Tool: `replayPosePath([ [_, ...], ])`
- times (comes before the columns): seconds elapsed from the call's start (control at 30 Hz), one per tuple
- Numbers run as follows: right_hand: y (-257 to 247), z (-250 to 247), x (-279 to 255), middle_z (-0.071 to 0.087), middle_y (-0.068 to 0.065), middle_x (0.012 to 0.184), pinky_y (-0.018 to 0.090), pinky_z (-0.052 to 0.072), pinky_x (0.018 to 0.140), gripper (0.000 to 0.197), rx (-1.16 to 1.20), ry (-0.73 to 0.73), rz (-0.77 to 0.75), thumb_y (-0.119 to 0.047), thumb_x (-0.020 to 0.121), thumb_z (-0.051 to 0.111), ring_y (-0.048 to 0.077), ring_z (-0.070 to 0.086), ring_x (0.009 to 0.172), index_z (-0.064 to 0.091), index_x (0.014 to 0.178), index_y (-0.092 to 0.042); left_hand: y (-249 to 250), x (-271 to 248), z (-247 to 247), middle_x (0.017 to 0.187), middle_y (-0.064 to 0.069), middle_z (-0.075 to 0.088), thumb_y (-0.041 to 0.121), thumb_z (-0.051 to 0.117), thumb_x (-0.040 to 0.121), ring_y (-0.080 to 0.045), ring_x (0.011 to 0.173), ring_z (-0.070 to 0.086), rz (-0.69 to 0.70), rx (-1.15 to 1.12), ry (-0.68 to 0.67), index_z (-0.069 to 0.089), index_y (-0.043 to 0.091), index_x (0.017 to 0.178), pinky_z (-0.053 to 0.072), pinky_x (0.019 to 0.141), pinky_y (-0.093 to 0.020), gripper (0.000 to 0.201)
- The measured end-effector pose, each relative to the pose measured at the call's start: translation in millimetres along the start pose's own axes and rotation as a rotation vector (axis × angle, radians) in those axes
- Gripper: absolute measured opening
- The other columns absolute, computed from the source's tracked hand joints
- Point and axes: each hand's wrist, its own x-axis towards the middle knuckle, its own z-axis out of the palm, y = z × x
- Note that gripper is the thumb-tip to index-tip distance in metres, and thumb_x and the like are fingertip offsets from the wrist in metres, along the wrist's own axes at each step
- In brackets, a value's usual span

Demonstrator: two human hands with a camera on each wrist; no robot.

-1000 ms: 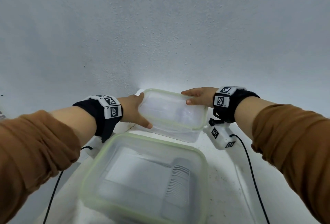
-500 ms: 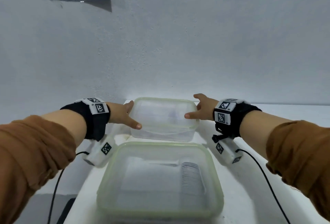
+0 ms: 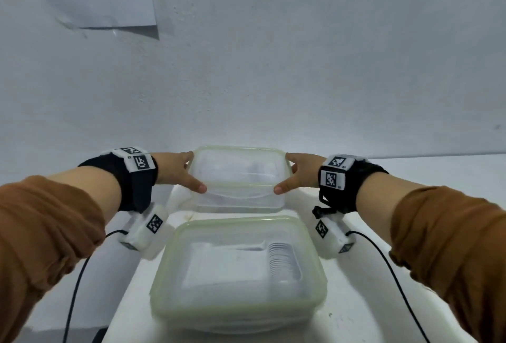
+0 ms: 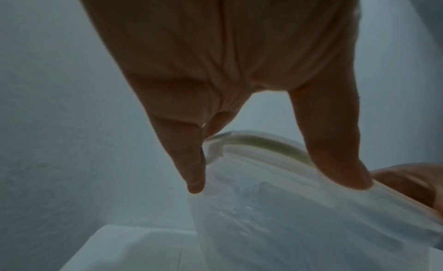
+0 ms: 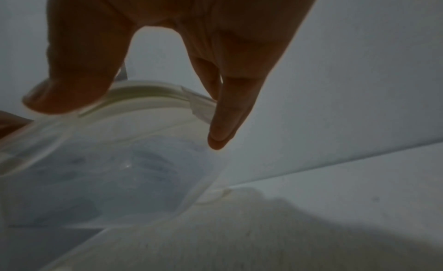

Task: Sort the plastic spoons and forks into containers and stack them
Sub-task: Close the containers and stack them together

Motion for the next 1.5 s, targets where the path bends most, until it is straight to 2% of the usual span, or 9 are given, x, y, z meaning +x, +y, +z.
replayPosePath([
  [0.33,48.8,-90.3,-40.8,0.058,-0.007,0.124,0.037,0.040,0.104,0.097,-0.068,0.105,-0.048,-0.067,0.053,0.073,0.018,0.054,0.115,0.043,0.136,-0.027,98.8,-49.7,-27.3,0.133,-0.004,0.051,0.027,0.065,0.086,-0.008,0.102,0.042,0.024,-0.141,0.141,0.028,0.014,0.145,0.027,0.074,-0.009,0.071],
  [0.47,92.5,-126.8,-59.6,0.063,-0.011,0.113,0.035,0.043,0.102,0.115,-0.063,0.103,-0.049,-0.075,0.034,0.071,0.014,0.058,0.109,0.045,0.135,-0.030,149.2,-55.3,-21.2,0.093,0.012,0.050,0.022,0.067,0.085,-0.003,0.080,0.049,0.058,-0.237,0.151,0.031,0.011,0.144,0.038,0.051,-0.003,0.070],
  [0.53,117.1,-142.6,-69.5,0.062,-0.007,0.119,0.031,0.042,0.102,0.104,-0.035,0.101,-0.052,-0.066,0.049,0.076,0.013,0.059,0.107,0.041,0.139,-0.026,174.5,-54.4,-14.9,0.085,0.015,0.047,0.022,0.068,0.084,0.002,0.074,0.048,0.073,-0.281,0.151,0.033,0.011,0.142,0.040,0.047,0.000,0.069],
  [0.67,169.4,-163.1,-78.5,0.065,-0.006,0.103,0.028,0.048,0.097,0.099,0.162,0.050,-0.054,-0.037,0.062,0.083,0.010,0.065,0.095,0.033,0.144,-0.014,221.2,-49.7,1.7,0.092,0.014,0.050,0.032,0.069,0.082,0.009,0.074,0.047,0.101,-0.281,0.158,0.030,0.014,0.144,0.038,0.053,-0.005,0.075],
  [0.8,212.3,-175.9,-79.9,0.064,-0.004,0.112,0.029,0.047,0.099,0.123,0.094,0.048,-0.028,-0.054,0.041,0.086,0.010,0.064,0.099,0.032,0.144,-0.015,262.1,-44.2,21.9,0.116,0.005,0.051,0.041,0.067,0.082,0.000,0.088,0.047,0.097,-0.227,0.159,0.031,0.016,0.144,0.033,0.078,-0.008,0.076],
  [0.9,239.1,-180.8,-83.3,0.059,-0.003,0.114,0.031,0.044,0.102,0.104,0.078,0.034,-0.023,-0.047,0.058,0.082,0.013,0.060,0.106,0.034,0.144,-0.014,285.9,-35.0,37.1,0.138,-0.001,0.048,0.046,0.068,0.080,-0.007,0.098,0.043,0.102,-0.184,0.137,0.031,0.015,0.144,0.030,0.086,-0.017,0.079],
  [1.03,270.9,-178.7,-79.1,0.059,0.000,0.124,0.023,0.043,0.097,0.088,0.039,0.009,-0.022,-0.042,0.069,0.078,0.013,0.058,0.105,0.036,0.142,-0.015,306.4,-13.0,54.4,0.128,-0.001,0.052,0.049,0.070,0.076,-0.015,0.109,0.048,0.109,-0.157,0.084,0.037,0.017,0.139,0.034,0.094,-0.024,0.079],
  [1.2,304.4,-168.0,-54.7,0.060,-0.005,0.123,0.032,0.043,0.101,0.119,-0.036,-0.026,0.001,-0.064,0.040,0.079,0.015,0.058,0.110,0.035,0.144,-0.025,323.5,13.5,73.1,0.134,0.001,0.049,0.056,0.069,0.073,-0.020,0.122,0.045,0.090,-0.082,0.040,0.033,0.019,0.140,0.033,0.103,-0.032,0.084],
  [1.5,333.5,-156.7,-7.7,0.056,-0.003,0.131,0.038,0.033,0.109,0.094,0.028,-0.056,0.013,-0.042,0.065,0.081,0.018,0.051,0.121,0.034,0.144,-0.025,336.4,62.9,95.4,0.135,0.000,0.049,0.054,0.070,0.074,-0.021,0.120,0.048,0.053,-0.102,0.012,0.027,0.017,0.142,0.036,0.102,-0.033,0.088],
])
